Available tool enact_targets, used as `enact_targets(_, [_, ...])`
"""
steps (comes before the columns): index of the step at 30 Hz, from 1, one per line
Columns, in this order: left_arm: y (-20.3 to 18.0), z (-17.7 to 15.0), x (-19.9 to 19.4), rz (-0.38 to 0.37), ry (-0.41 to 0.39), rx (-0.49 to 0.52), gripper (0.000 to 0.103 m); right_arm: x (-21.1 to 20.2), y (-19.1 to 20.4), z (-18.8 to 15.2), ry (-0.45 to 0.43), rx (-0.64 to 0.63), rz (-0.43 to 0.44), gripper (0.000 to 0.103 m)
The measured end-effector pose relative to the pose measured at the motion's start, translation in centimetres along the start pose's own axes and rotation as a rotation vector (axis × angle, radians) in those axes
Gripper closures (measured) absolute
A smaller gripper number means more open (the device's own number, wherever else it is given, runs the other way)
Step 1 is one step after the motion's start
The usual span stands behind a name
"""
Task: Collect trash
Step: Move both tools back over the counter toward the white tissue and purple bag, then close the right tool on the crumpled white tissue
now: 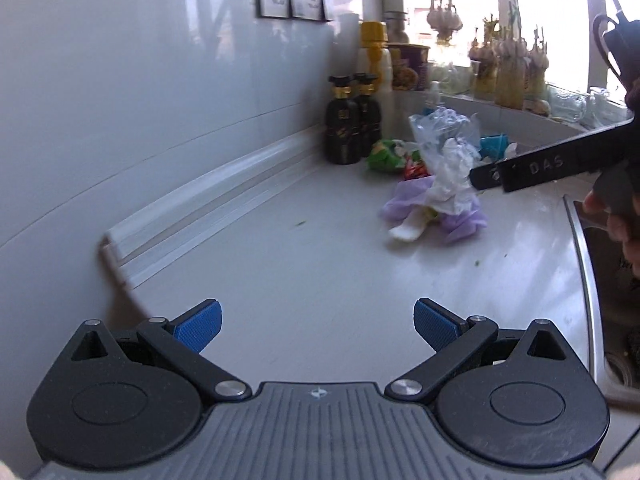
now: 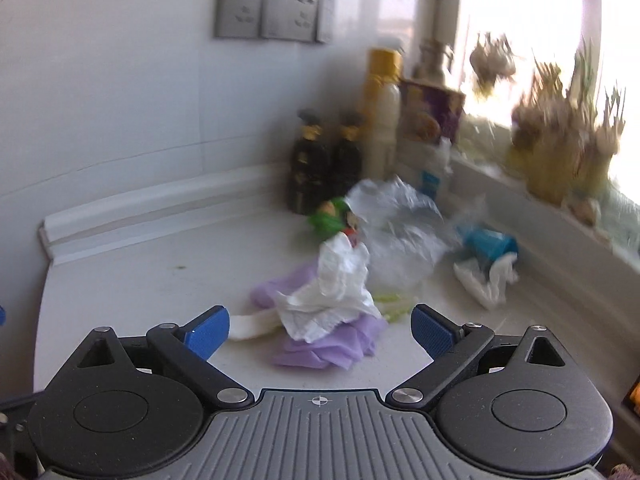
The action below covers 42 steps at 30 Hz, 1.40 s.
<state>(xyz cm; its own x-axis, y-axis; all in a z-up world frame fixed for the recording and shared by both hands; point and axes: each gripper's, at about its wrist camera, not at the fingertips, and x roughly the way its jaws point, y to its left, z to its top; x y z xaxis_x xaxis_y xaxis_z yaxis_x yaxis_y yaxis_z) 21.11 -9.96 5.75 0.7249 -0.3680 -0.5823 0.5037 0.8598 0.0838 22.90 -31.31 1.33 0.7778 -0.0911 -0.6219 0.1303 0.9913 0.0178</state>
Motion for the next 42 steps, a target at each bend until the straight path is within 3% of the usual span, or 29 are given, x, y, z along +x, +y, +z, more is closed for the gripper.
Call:
enact_targets(4, [-1.0, 0.9, 1.6, -0.038, -0.01, 0.016, 0.001, 0.4, -1.4, -0.2, -0.023, 0.015, 0.035, 0.004])
enact_targets(9, [-2.3, 2.4, 4.2, -0.099, -0.037, 0.07, 0.001, 0.0, -4.5, -0.8, -0.173, 0.092, 0.049, 0.007])
enact_targets(14, [-3.4, 3.9, 7.5, -0.186, -0.049, 0.134, 0.001, 1.5, -6.2, -1.6, -0.177, 0.154, 0.087, 0.017])
enact_targets(18, [-4.1, 4.6, 9.3, -0.27, -0.061, 0.177, 0.004, 3.1, -6.2, -2.3, -0.172, 0.198, 0.141, 0.033])
enact_targets(26, [-5.7, 5.0, 11.3, -0.402, -0.054, 0.217, 0.011, 5.0, -5.3, -3.2, -0.195, 0.284, 0.201, 0.042])
enact_targets(29, [-6.3, 5.0, 12.0, -0.419, -0.046, 0.227, 0.015, 5.6, -4.4, -3.3, -0.191, 0.258, 0.206, 0.065])
enact_targets(31, [-6.6, 5.1, 12.3, -0.422, -0.042, 0.232, 0.016, 5.8, -4.0, -3.3, -0.179, 0.241, 0.175, 0.087])
enact_targets(33, [-6.8, 5.2, 12.6, -0.425, -0.044, 0.233, 0.017, 5.8, -4.0, -3.3, -0.177, 0.232, 0.142, 0.096])
enact_targets(42, [-7.3, 5.6, 13.3, -0.427, -0.053, 0.195, 0.03, 4.9, -5.4, -3.0, -0.202, 0.244, 0.077, 0.101])
